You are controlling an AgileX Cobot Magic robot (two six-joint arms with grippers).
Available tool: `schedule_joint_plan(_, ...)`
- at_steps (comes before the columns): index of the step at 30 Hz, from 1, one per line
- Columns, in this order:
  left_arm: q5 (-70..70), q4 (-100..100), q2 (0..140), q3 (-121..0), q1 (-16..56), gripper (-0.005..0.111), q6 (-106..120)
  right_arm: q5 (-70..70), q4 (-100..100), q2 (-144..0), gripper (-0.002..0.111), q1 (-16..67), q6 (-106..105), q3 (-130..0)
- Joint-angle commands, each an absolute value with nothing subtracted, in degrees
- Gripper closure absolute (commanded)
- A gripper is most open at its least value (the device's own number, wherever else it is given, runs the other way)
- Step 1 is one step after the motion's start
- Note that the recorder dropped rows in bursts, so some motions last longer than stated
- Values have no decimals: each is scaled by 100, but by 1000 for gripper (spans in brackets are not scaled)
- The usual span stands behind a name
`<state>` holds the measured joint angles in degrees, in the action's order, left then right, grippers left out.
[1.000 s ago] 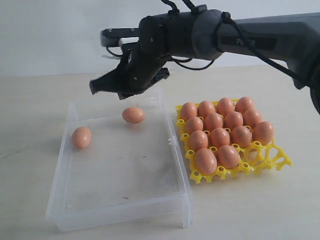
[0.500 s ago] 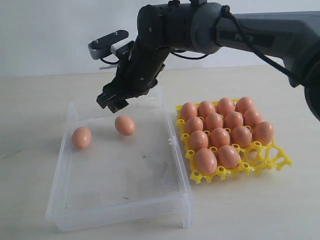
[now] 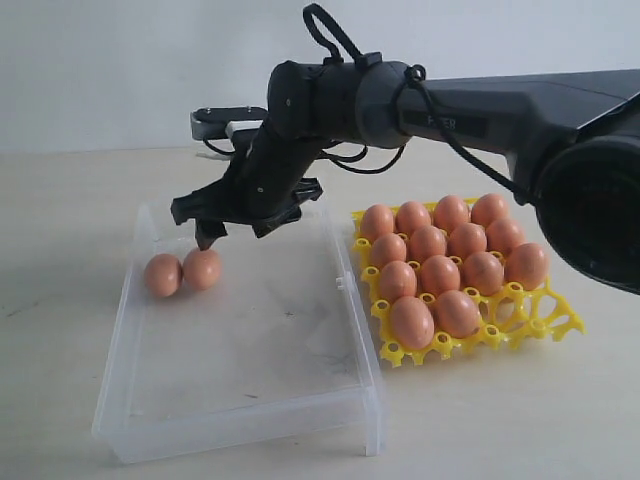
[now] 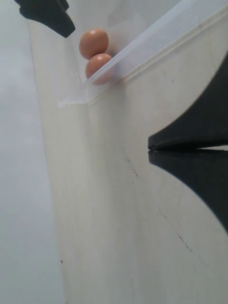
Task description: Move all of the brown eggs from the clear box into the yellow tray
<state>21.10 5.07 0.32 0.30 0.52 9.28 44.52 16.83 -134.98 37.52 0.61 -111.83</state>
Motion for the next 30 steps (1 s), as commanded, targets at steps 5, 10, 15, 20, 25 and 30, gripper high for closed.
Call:
schedule_joint_plan(5, 2066, 528, 0, 0, 60, 107, 900, 4293, 2411, -13543, 38, 3863, 240, -11368)
schedule_joint_plan(10, 2066, 528, 0, 0, 60, 107, 900, 4228, 2531, -13651, 38, 3902, 253, -11368)
schedule_joint_plan(15, 2066, 528, 0, 0, 60, 107, 900, 4228, 2531, -13783, 38, 3932, 266, -11368)
schedule_joint_plan(20, 2066, 528, 0, 0, 60, 107, 900, 4228, 2492, -13877, 38, 3932, 319, -11368)
schedule_joint_plan(25, 2066, 528, 0, 0, 60, 107, 900, 4101, 2449, -13877, 38, 3932, 319, -11368)
schedule_joint_plan(30, 2066, 528, 0, 0, 60, 107, 900, 3877, 2364, -13877, 38, 3921, 451, -11368)
